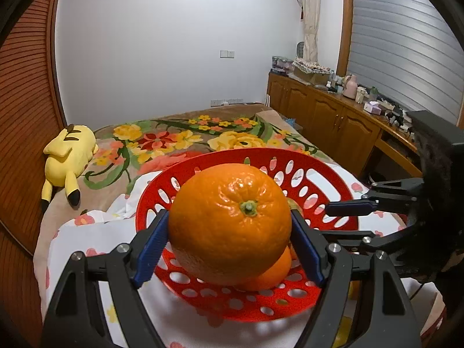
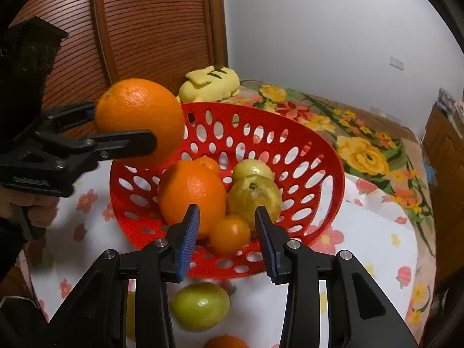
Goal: Organize fruits
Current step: 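Carry both oranges into the red basket and open both tools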
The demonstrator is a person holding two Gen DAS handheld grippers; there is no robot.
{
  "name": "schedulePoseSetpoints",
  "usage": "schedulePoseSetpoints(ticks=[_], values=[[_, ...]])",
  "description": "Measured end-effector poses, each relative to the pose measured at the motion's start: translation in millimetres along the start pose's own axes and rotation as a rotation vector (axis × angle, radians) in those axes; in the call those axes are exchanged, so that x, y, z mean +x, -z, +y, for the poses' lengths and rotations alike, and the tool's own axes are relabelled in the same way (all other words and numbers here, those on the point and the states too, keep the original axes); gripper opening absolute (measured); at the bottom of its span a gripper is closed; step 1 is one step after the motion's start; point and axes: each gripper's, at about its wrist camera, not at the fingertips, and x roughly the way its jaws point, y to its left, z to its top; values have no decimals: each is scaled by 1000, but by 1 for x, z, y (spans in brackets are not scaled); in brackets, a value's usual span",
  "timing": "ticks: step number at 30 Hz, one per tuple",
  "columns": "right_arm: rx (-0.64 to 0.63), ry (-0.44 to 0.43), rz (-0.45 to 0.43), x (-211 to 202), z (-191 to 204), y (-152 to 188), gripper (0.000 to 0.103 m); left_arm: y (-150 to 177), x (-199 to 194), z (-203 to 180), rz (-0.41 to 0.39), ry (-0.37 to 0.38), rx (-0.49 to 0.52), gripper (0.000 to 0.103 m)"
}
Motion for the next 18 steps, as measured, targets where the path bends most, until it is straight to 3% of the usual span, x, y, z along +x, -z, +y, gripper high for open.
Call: schedulePoseSetpoints(ticks=[18], values=[[22, 3, -51, -14, -8, 0, 40, -18, 45, 3, 67, -23, 19, 81]])
